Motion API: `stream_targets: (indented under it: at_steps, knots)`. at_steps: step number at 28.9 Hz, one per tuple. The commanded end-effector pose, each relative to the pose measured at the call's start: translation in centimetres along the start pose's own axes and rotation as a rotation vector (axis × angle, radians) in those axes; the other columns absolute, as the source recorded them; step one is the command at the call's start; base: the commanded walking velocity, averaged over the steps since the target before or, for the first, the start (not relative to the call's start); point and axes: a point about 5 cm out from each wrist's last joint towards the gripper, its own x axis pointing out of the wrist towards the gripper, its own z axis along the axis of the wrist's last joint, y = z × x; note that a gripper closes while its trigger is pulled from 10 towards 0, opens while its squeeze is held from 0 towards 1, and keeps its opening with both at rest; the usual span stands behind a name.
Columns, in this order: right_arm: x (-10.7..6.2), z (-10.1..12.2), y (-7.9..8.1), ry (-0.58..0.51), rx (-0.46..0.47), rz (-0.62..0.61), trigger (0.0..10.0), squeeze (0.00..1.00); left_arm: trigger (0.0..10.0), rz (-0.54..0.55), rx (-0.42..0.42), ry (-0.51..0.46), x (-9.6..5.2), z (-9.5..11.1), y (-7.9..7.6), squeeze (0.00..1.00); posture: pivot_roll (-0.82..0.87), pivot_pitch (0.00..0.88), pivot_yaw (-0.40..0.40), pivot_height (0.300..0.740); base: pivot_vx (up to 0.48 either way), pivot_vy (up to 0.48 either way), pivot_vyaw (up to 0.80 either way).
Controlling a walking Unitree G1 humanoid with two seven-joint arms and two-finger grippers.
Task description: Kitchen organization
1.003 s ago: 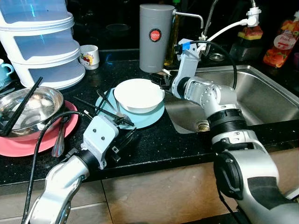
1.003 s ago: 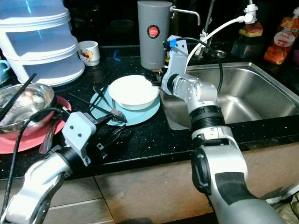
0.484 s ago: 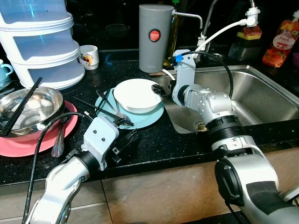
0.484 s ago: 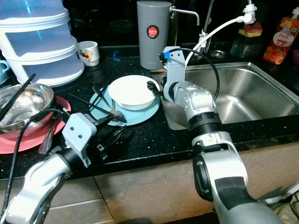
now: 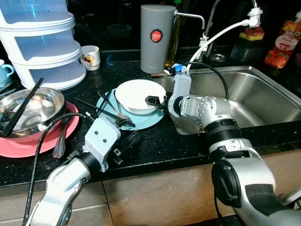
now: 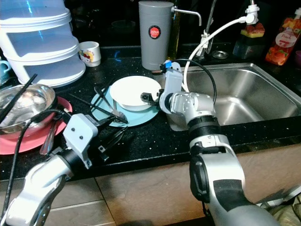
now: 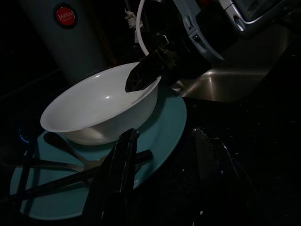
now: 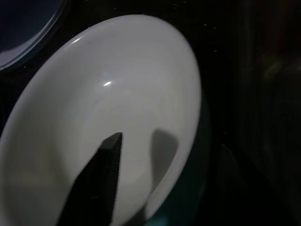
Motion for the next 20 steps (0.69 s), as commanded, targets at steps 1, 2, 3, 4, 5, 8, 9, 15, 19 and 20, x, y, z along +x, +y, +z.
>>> stream_targets:
  at_steps: [1, 2, 3, 4, 5, 8, 9, 15, 19, 20]
  knots:
    - [-0.02, 0.14, 0.18, 0.007, 0.038, 0.008, 0.0, 0.0, 10.0, -0.005, -0.009, -0.002, 0.01, 0.09, -0.11, 0.0, 0.04, 0.067, -0.032, 0.74, 0.0, 0.0, 0.0]
    - [-0.04, 0.17, 0.18, 0.007, 0.044, 0.008, 0.0, 0.0, 10.0, -0.004, -0.009, -0.002, 0.01, 0.1, -0.1, 0.0, 0.04, 0.067, -0.032, 0.74, 0.0, 0.0, 0.0]
    - [-0.05, 0.18, 0.18, 0.007, 0.046, 0.008, 0.0, 0.0, 10.0, -0.004, -0.009, -0.002, 0.01, 0.11, -0.1, 0.0, 0.04, 0.067, -0.032, 0.74, 0.0, 0.0, 0.0]
    - [-0.07, 0.22, 0.19, 0.007, 0.048, 0.008, 0.0, 0.0, 10.0, -0.004, -0.008, -0.002, 0.0, 0.12, -0.09, 0.0, 0.04, 0.067, -0.032, 0.74, 0.0, 0.0, 0.0]
    - [-0.08, 0.24, 0.19, 0.007, 0.049, 0.008, 0.0, 0.0, 10.0, -0.003, -0.008, -0.002, 0.0, 0.13, -0.08, 0.0, 0.04, 0.067, -0.032, 0.74, 0.0, 0.0, 0.0]
    - [-0.1, 0.29, 0.16, 0.011, 0.07, 0.007, 0.0, 0.0, 10.0, -0.003, -0.007, -0.002, -0.01, 0.14, -0.07, 0.0, 0.04, 0.068, -0.033, 0.74, 0.0, 0.0, 0.0]
    - [-0.1, 0.3, 0.12, 0.012, 0.078, 0.006, 0.0, 0.0, 10.0, -0.002, -0.007, -0.002, -0.01, 0.14, -0.07, 0.0, 0.04, 0.068, -0.033, 0.74, 0.0, 0.0, 0.0]
    - [-0.13, 0.36, 0.0, 0.012, 0.091, 0.0, 0.0, 0.0, 10.0, -0.002, -0.006, -0.001, 0.03, 0.11, -0.05, 0.0, 0.04, 0.07, -0.033, 0.74, 0.0, 0.0, 0.0]
    - [-0.16, 0.4, -0.05, 0.01, 0.094, -0.004, 0.6, 0.0, 10.0, -0.002, -0.006, -0.001, 0.05, 0.09, -0.03, 0.0, 0.04, 0.07, -0.033, 0.74, 0.0, 0.0, 0.0]
    - [-0.15, 0.41, -0.06, 0.009, 0.093, -0.005, 1.8, 0.0, 10.0, -0.001, -0.007, 0.0, 0.07, 0.06, -0.02, 0.0, 0.04, 0.07, -0.033, 0.74, 0.0, 0.0, 0.0]
